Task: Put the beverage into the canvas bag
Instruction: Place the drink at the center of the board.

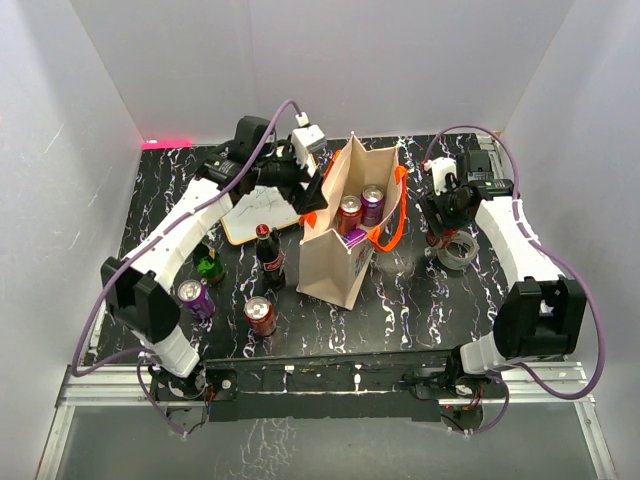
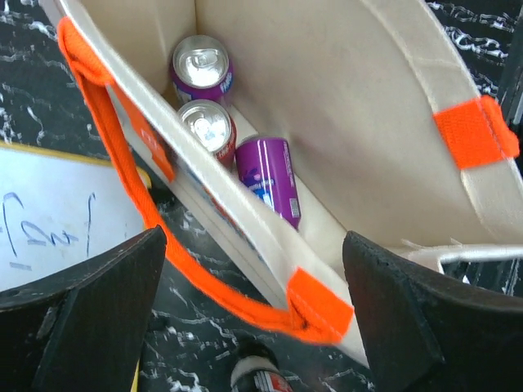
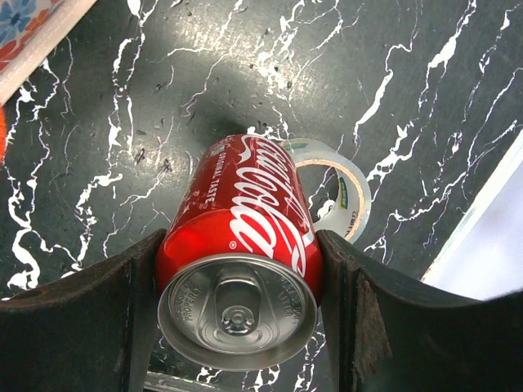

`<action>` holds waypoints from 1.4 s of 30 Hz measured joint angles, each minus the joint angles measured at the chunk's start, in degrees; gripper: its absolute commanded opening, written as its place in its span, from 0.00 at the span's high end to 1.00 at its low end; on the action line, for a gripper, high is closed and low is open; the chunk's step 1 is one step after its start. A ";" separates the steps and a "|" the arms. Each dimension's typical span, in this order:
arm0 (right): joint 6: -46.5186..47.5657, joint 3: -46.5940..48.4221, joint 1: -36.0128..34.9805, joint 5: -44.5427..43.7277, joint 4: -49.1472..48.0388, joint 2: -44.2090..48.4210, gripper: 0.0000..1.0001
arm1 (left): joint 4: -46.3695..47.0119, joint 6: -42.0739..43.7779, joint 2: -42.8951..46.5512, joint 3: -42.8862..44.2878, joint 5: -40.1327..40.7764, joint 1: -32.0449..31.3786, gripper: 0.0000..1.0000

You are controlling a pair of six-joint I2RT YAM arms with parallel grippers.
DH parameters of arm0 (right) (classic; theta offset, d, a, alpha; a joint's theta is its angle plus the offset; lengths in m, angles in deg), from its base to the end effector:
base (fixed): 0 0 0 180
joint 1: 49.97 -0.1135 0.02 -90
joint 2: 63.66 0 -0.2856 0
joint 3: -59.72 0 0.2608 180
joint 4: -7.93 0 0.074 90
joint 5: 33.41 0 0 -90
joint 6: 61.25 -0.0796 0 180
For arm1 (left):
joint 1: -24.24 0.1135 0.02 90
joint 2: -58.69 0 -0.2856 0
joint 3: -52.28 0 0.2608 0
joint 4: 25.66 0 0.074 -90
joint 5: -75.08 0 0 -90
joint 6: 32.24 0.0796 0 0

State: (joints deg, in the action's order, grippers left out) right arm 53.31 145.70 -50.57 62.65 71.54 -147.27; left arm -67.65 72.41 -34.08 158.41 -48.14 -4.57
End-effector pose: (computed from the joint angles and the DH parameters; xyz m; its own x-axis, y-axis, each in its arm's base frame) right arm 0.3224 0.0118 0.2738 -0.7718 -0.4214 -0.4761 -0.4200 0.9001 -0.1158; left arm 0.3391 -0.2362 0.3917 -0.1977 0.3502 -0.9156 0.9039 0.4266 -0.0320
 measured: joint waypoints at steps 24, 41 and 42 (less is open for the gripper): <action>2.45 -3.15 0.02 3.23 -4.15 3.69 0.92 | -20.65 22.62 -26.77 37.77 2.01 -14.47 0.16; -0.57 -3.17 0.02 2.40 -1.38 4.07 0.92 | -20.28 30.34 -17.16 15.85 -0.90 -14.69 0.07; -0.68 -3.17 0.02 2.21 -0.90 4.07 0.92 | -19.47 30.51 -16.48 14.69 -1.29 -14.69 0.06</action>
State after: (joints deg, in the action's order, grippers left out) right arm 52.63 142.54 -50.55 64.86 70.64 -143.21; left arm -87.12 102.92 -50.56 173.10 -49.42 -19.26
